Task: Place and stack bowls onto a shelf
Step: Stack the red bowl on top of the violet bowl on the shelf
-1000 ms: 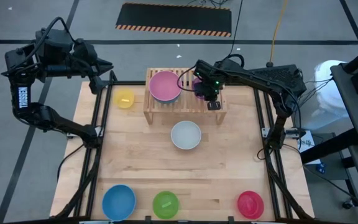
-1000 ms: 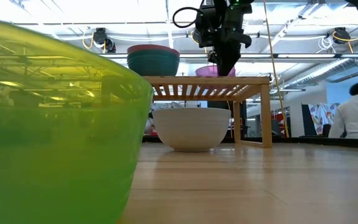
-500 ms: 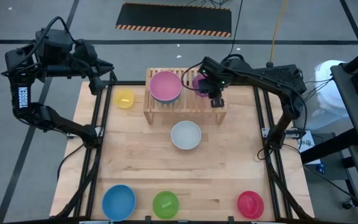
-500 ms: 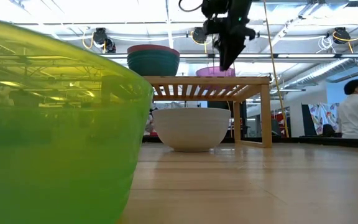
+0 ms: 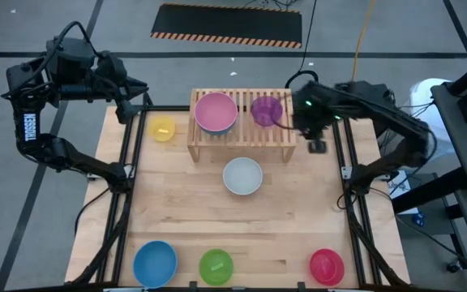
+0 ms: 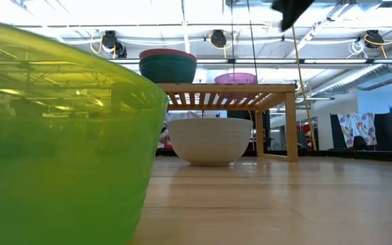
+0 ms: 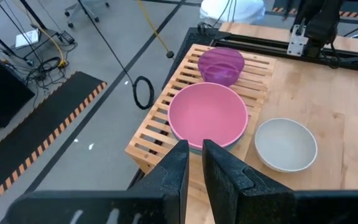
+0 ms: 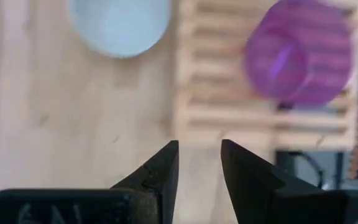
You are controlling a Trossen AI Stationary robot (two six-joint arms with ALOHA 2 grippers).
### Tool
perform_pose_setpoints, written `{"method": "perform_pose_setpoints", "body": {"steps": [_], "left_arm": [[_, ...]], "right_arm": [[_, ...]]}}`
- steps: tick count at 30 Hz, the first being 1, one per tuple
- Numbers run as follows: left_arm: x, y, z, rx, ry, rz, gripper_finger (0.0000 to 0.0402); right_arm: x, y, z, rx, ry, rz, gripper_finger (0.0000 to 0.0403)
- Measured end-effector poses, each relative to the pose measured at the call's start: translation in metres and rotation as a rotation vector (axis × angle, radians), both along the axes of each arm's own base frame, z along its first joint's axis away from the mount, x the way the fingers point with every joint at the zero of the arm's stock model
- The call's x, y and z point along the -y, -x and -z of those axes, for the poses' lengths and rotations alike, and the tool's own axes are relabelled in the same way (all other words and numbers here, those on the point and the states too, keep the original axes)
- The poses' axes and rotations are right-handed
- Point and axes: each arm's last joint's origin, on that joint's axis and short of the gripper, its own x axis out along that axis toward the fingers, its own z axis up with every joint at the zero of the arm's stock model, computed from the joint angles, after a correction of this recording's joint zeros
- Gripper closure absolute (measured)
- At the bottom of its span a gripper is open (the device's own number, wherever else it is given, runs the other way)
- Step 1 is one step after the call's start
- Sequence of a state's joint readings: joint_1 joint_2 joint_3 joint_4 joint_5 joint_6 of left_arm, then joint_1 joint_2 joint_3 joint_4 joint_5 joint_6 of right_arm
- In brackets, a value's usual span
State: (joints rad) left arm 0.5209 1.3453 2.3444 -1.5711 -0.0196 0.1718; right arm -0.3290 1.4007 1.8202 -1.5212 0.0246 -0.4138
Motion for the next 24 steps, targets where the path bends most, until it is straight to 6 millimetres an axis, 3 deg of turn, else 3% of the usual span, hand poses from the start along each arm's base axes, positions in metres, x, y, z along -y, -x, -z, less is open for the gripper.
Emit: {"method": "perform_pose_setpoints", "body": {"steps": [4, 7, 11, 16, 24], "left_arm": [[0.0, 0.0, 0.0, -0.008, -0.014, 0.01, 0.0348], [0.0, 0.0, 0.0, -0.013, -0.022, 0.016, 0.0348], [0.0, 0.0, 0.0, -0.014, -0.023, 0.017, 0.0348], [0.0, 0.0, 0.0, -0.014, -0.024, 0.018, 0.0348], [0.0, 0.0, 0.0, -0.015, -0.024, 0.018, 0.0348]], "right_arm": [[-0.025, 0.021, -0.008, 0.043, -0.087, 0.082, 0.0287], [-0.044, 0.035, -0.009, 0.076, -0.218, 0.047, 0.0287], [-0.063, 0.046, 0.002, 0.045, -0.33, 0.092, 0.0287], [-0.086, 0.052, 0.03, -0.089, -0.443, 0.11, 0.0287], [-0.12, 0.054, 0.095, -0.412, -0.579, 0.093, 0.0287]]}}
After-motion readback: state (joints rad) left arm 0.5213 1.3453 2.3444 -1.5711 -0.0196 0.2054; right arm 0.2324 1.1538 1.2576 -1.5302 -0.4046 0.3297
